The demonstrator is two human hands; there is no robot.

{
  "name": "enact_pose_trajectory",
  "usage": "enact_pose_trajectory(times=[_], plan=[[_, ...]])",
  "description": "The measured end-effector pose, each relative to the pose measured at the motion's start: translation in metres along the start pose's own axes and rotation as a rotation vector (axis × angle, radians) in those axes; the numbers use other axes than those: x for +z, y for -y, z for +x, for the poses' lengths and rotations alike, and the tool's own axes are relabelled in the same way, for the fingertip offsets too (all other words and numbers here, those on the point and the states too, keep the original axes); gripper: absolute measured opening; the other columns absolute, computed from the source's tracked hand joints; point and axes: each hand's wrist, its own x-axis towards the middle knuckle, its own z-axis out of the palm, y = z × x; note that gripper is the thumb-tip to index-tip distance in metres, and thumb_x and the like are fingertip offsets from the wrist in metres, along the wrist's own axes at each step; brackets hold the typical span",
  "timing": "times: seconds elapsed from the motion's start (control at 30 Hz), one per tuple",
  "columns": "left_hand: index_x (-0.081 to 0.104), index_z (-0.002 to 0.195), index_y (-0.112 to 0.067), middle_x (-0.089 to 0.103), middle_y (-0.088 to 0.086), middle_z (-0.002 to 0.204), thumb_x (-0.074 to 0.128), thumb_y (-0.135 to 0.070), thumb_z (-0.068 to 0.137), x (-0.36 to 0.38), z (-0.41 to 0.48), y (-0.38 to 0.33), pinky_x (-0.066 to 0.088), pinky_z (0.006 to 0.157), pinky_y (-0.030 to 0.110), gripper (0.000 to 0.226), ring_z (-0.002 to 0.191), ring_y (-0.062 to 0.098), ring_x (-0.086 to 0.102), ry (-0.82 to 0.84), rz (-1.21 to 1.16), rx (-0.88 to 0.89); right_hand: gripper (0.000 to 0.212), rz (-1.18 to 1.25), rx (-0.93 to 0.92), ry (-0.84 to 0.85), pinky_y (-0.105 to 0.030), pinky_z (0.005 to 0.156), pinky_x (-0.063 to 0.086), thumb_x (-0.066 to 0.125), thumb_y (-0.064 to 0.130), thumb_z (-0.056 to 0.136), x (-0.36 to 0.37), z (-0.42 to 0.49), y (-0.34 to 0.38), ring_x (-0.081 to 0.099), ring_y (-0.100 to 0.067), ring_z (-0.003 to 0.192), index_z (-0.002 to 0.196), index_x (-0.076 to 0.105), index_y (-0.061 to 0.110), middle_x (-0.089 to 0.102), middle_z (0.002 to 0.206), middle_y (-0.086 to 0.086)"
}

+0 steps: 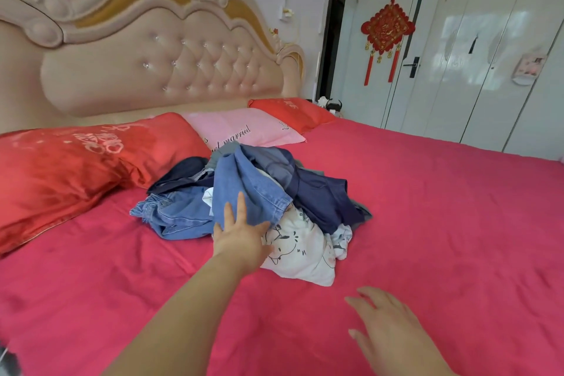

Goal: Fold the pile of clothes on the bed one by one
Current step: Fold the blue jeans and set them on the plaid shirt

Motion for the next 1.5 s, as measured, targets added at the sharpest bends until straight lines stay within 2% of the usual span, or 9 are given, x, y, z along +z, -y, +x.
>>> enact_pose_trajectory(times=[0.27, 0.37, 0.47, 0.57, 0.77, 0.93, 1.13, 1.23, 1.5], plan=[[0.016, 0.146, -0.034, -0.008, 0.008, 0.155, 0.063, -0.027, 0.084, 0.025, 0.041, 0.007, 0.032, 0.106, 0.052, 0.078, 0.139, 0.034, 0.007, -0.189, -0.393, -0.173, 0.047, 0.117, -0.046, -0.038, -0.014, 0.047, 0.050, 0.040, 0.071, 0.055, -0.006, 0.005, -0.020, 0.064, 0.003, 0.056, 0.093, 0.044, 0.045, 0.062, 0.084, 0.018], [0.008, 0.145, -0.044, -0.019, 0.013, 0.152, 0.066, -0.030, 0.082, 0.029, 0.050, 0.012, 0.035, 0.104, 0.048, 0.087, 0.138, 0.040, 0.008, -0.124, -0.415, -0.223, 0.034, 0.152, 0.021, -0.147, -0.021, 0.087, 0.050, 0.019, 0.051, 0.096, -0.005, 0.017, -0.034, 0.060, 0.006, 0.100, 0.109, 0.050, 0.051, 0.053, 0.107, 0.030], [0.051, 0.126, -0.019, 0.037, 0.014, 0.136, 0.052, -0.014, 0.086, 0.029, 0.059, 0.013, 0.044, 0.081, 0.035, 0.040, 0.109, 0.033, 0.050, -0.239, -0.340, -0.184, 0.040, 0.237, 0.035, -0.154, -0.003, 0.064, 0.038, -0.001, 0.062, 0.090, 0.038, 0.019, -0.048, 0.049, 0.017, 0.068, 0.093, 0.037, 0.049, 0.033, 0.118, 0.053], [0.056, 0.091, -0.016, 0.048, -0.003, 0.071, 0.048, -0.013, 0.087, 0.021, 0.051, 0.000, 0.042, 0.065, 0.032, 0.010, 0.080, 0.026, 0.054, -0.302, -0.269, -0.133, 0.039, 0.179, -0.012, -0.270, -0.007, 0.065, 0.039, 0.003, 0.062, 0.088, 0.076, 0.022, -0.060, 0.046, 0.012, 0.060, 0.086, 0.035, 0.042, 0.024, 0.126, 0.048], [0.059, 0.097, -0.017, 0.065, 0.002, 0.093, 0.054, -0.013, 0.082, 0.025, -0.018, -0.065, 0.042, 0.069, 0.030, 0.017, 0.088, 0.020, 0.061, -0.320, -0.123, 0.197, 0.086, 0.320, 0.042, -0.101, -0.019, 0.088, 0.047, -0.001, 0.083, 0.072, -0.018, 0.013, -0.023, 0.055, 0.002, 0.100, 0.127, 0.047, 0.038, 0.052, 0.114, 0.015], [0.051, 0.042, -0.020, 0.048, -0.003, 0.038, 0.076, -0.019, 0.005, 0.044, -0.086, -0.101, 0.030, 0.031, 0.019, 0.045, 0.032, 0.007, 0.046, -0.375, -0.099, 0.360, 0.048, 0.942, 0.316, -0.124, -0.015, 0.101, 0.024, 0.039, 0.040, 0.097, -0.066, 0.018, -0.013, 0.037, -0.002, 0.127, 0.142, 0.034, 0.025, 0.043, 0.141, 0.009], [0.048, 0.028, -0.016, 0.041, -0.007, 0.030, 0.036, -0.014, 0.054, 0.062, -0.150, -0.157, 0.026, 0.028, 0.021, 0.029, 0.024, 0.007, 0.040, -0.485, -0.081, 0.557, 0.067, 0.967, 0.489, 0.436, -0.022, 0.091, 0.040, 0.070, 0.030, 0.079, -0.082, -0.013, -0.018, 0.050, -0.014, 0.116, 0.137, 0.042, 0.012, 0.051, 0.132, -0.003], [0.056, 0.036, -0.021, 0.048, -0.011, 0.037, 0.049, -0.022, 0.055, 0.070, -0.175, -0.174, 0.032, 0.033, 0.016, 0.019, 0.031, 0.002, 0.046, -0.480, -0.087, 0.685, 0.028, 0.538, 0.363, 0.460, -0.026, 0.061, 0.036, 0.064, 0.021, 0.073, -0.089, -0.034, -0.030, 0.048, -0.016, 0.080, 0.098, 0.060, 0.007, 0.056, 0.090, -0.004], [0.048, 0.108, -0.030, 0.062, -0.015, 0.106, 0.063, -0.044, 0.059, 0.046, -0.204, -0.163, 0.049, 0.075, 0.012, 0.053, 0.100, -0.002, 0.049, -0.380, -0.415, 0.689, 0.030, 0.384, 0.397, 0.140, -0.022, 0.070, 0.034, 0.049, 0.005, 0.083, -0.170, -0.103, -0.087, 0.056, -0.016, 0.092, 0.106, 0.062, 0.019, 0.060, 0.093, 0.005]])
